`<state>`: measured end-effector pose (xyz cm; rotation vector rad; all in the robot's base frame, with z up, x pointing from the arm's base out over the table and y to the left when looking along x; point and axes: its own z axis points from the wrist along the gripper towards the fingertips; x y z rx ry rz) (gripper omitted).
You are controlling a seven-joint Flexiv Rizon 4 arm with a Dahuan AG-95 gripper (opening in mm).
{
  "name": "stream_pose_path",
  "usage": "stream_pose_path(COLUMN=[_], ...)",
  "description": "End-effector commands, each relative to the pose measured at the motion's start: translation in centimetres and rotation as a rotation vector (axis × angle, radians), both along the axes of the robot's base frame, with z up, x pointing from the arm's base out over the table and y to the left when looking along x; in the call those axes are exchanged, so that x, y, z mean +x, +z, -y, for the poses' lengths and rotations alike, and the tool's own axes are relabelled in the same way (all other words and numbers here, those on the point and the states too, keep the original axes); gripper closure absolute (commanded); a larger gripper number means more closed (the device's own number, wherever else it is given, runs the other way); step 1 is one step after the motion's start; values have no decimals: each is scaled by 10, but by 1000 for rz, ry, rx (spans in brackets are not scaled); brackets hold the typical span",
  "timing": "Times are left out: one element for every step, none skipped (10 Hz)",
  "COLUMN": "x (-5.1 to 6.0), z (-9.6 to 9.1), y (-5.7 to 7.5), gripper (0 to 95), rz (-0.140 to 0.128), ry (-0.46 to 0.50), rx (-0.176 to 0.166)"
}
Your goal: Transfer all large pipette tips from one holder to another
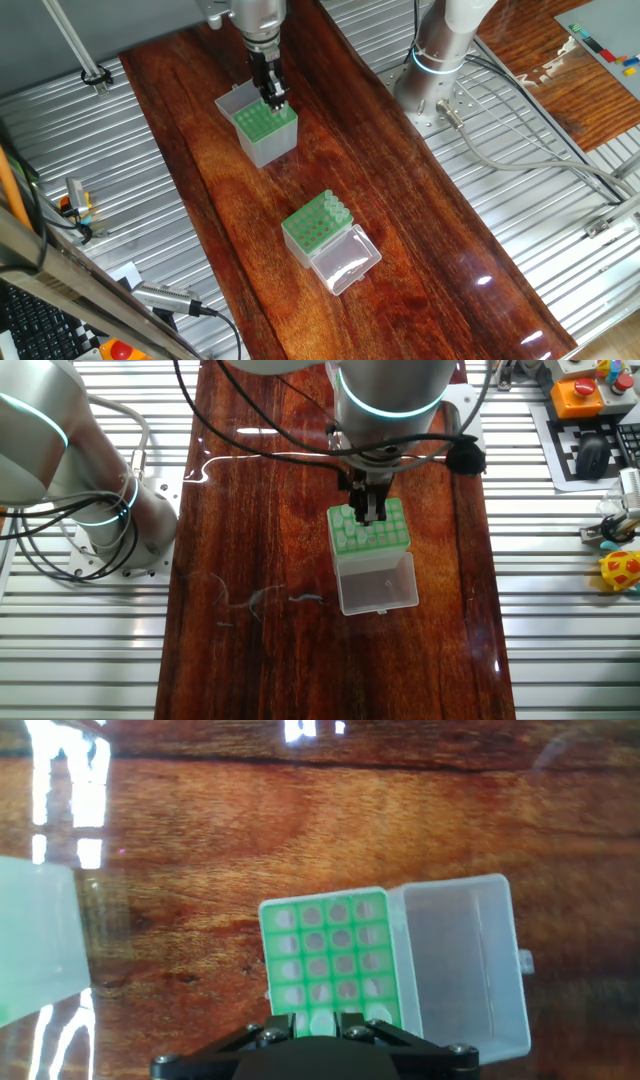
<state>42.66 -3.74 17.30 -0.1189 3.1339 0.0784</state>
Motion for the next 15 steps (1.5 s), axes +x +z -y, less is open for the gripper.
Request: stream_pose_path(x=[-1,-1,0,0,0,0,0,1,1,1,1,1,1,1,1], z=[0,1,1,1,1,1,1,1,2,2,2,2,2,2,2], y=[0,-3,-8,-9,-10,-12,-13,-14,-15,-16,-17,-18,-19,-20,-21], gripper=[760,570,570,570,570,570,570,760,760,760,760,760,760,760,760], rz=[13,15,16,16,15,14,13,10,10,9,8,7,7,7,6], ry=[22,19,17,19,19,18,17,14,14,14,13,12,12,11,11], rx=[1,1,0,0,-2,-4,-5,-7,-6,-7,-7,-8,-8,-9,-9])
